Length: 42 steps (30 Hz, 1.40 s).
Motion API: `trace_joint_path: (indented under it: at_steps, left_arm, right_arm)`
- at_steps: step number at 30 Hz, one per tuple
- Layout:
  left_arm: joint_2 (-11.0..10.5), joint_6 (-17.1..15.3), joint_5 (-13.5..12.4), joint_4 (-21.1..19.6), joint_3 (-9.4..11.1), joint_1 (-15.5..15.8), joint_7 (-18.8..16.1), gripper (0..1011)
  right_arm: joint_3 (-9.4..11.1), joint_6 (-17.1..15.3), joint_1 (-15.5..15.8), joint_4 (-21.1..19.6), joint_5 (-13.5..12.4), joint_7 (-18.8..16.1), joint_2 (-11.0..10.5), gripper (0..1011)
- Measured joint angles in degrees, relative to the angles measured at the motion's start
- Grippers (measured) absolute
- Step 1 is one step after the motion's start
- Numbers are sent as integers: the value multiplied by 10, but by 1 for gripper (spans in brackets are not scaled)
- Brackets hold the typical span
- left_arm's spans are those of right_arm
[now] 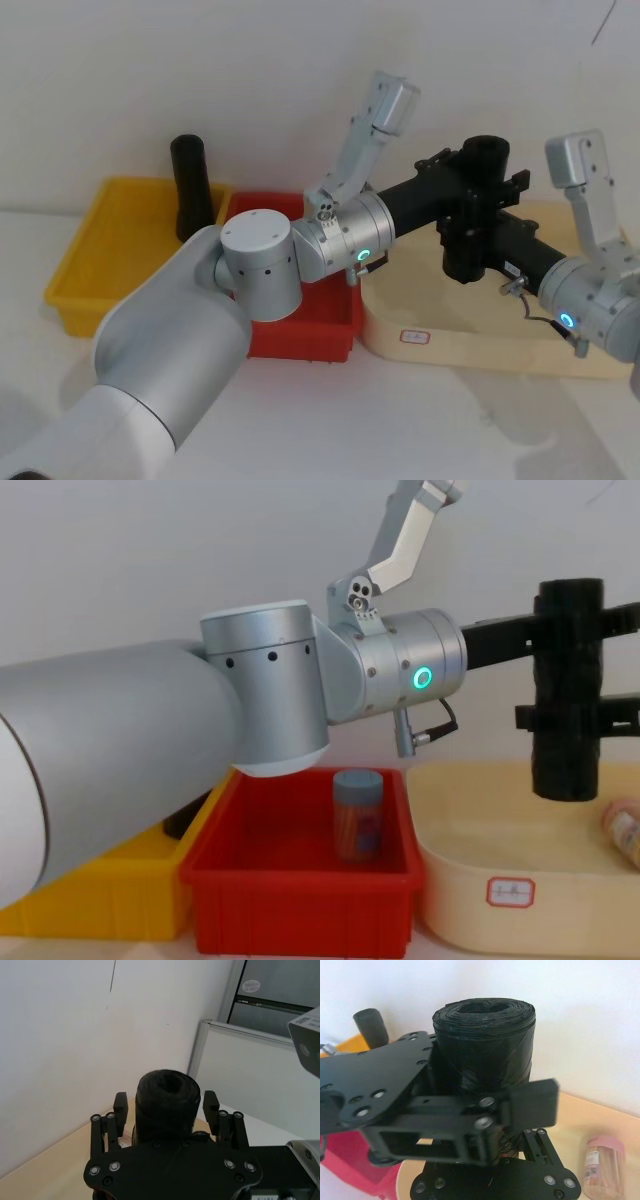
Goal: Pick up the garbage bag with the one hand and transfer it to the other hand.
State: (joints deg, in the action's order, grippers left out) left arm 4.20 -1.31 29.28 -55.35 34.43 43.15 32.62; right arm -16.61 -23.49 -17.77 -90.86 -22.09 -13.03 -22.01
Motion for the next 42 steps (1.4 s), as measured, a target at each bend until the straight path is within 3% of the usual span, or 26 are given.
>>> trace_joint_path:
  at_steps: [5,20,32,36,42]
  left_arm:
    - [0,0,0,0,0,0,0,1001]
    - [0,0,0,0,0,0,0,1001]
    - [0,0,0,0,0,0,0,1001]
    - [0,0,0,0,0,0,0,1002]
    - [0,0,0,0,0,0,0,1001]
  right_arm:
    - [10,4,-5,8,3,9,3,535]
    - [45,25,-33,52,8,33,9,539]
    - [57,32,-43,67,10,40,11,924]
    - [59,33,-45,70,11,41,11,1002]
    - [61,35,-46,73,11,42,11,1000]
